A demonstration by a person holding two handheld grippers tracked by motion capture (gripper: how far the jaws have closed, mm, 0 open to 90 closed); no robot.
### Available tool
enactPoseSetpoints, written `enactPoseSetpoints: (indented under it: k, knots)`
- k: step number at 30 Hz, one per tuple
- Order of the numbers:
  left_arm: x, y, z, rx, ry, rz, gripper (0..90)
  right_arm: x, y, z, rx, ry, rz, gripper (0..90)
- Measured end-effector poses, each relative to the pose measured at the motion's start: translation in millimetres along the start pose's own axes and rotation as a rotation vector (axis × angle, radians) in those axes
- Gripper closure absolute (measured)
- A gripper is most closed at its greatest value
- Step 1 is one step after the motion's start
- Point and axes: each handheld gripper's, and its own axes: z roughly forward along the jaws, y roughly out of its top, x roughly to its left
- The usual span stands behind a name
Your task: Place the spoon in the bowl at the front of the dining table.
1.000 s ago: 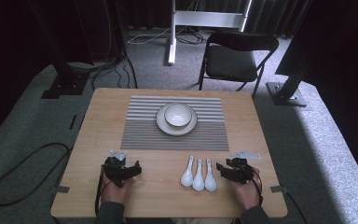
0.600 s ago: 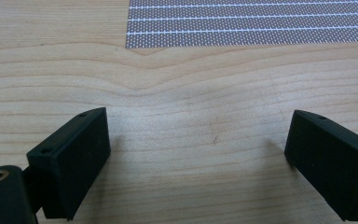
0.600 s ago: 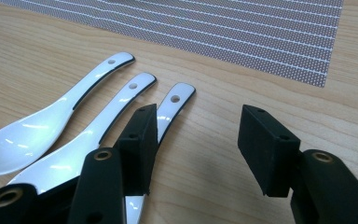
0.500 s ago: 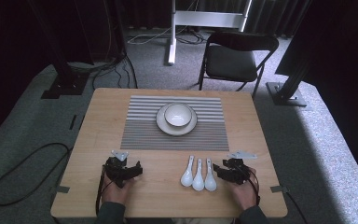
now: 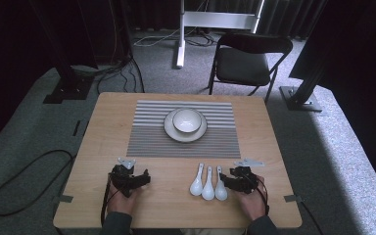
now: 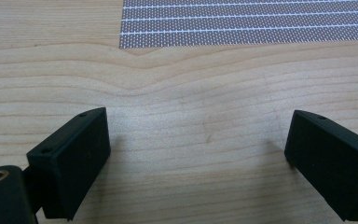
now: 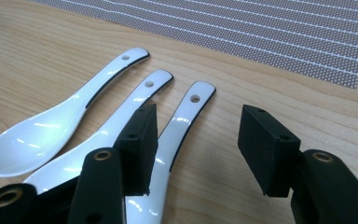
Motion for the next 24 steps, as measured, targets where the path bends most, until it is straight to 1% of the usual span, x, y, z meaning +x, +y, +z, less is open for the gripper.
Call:
enactPoseSetpoints:
  k: [13, 19, 24]
  knots:
    - [-1.0, 0.0, -0.2, 0.002, -0.003, 0.005, 7.0, 5.7, 0.1, 6.1, 0.015, 0.013, -0.011, 46.9]
    - [-1.4, -0.1, -0.1, 0.0, -0.004, 0.004, 7.0, 7.5, -0.7, 10.9, 0.031, 0.018, -0.004, 46.9]
    - [-1.8, -0.1, -0.2, 0.001, -0.006, 0.006, 7.0, 9.2, -1.9, 16.4, 0.048, 0.019, -0.007, 46.8]
